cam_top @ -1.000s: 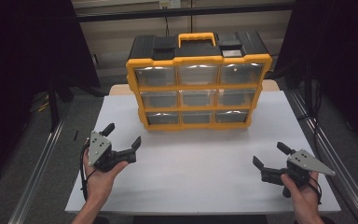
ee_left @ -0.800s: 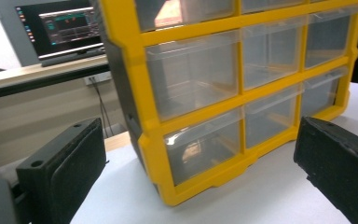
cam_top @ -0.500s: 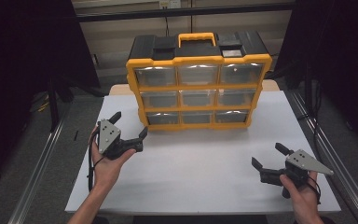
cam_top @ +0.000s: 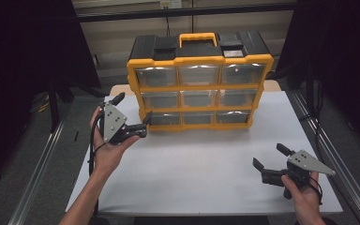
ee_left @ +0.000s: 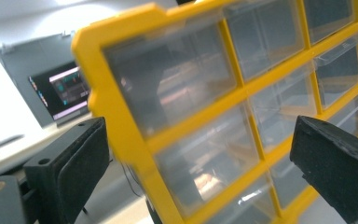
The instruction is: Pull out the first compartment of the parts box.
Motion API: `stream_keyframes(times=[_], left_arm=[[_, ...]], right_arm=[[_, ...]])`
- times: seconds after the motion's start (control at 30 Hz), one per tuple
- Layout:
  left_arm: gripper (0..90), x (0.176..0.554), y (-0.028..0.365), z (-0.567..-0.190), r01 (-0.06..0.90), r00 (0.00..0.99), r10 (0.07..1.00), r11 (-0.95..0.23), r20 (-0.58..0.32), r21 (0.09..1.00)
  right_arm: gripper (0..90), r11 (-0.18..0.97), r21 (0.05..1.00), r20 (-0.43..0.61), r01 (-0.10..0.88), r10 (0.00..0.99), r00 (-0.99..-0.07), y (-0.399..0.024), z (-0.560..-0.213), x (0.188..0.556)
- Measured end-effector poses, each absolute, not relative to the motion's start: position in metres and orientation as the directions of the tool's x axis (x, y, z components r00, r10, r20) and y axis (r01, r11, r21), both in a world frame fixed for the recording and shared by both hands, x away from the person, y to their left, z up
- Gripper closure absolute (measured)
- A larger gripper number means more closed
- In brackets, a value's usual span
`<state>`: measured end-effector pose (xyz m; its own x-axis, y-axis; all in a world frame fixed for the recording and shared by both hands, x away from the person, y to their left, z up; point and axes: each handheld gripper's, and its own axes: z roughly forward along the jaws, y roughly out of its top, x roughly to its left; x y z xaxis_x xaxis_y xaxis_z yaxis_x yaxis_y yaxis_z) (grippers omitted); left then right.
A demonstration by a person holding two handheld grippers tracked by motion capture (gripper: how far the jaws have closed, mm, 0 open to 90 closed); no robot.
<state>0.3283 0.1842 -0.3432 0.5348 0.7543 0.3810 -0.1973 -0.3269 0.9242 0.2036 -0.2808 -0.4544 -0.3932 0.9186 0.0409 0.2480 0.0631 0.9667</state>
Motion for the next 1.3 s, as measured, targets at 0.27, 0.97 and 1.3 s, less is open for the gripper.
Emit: stream_keyframes(times=[0.27, 0.97, 1.3], left_arm=[[5.0, 0.342, 0.175, -0.329, -0.261, 0.496, 0.705, -0.437, 0.508, 0.861], [14.1, 0.351, 0.144, -0.317, -0.324, 0.150, 0.406, -0.841, 0.901, 0.433], [17.7, 0.358, 0.144, -0.319, -0.287, 0.077, 0.287, -0.911, 0.955, 0.297]], right_arm=[[0.6, 0.063, 0.967, 0.039, 0.246, 0.920, -0.389, -0.283, -0.454, 0.203], [0.6, 0.071, 0.968, 0.032, 0.242, 0.918, -0.395, -0.283, -0.453, 0.202], [0.6, 0.070, 0.967, 0.033, 0.244, 0.919, -0.394, -0.283, -0.453, 0.202]])
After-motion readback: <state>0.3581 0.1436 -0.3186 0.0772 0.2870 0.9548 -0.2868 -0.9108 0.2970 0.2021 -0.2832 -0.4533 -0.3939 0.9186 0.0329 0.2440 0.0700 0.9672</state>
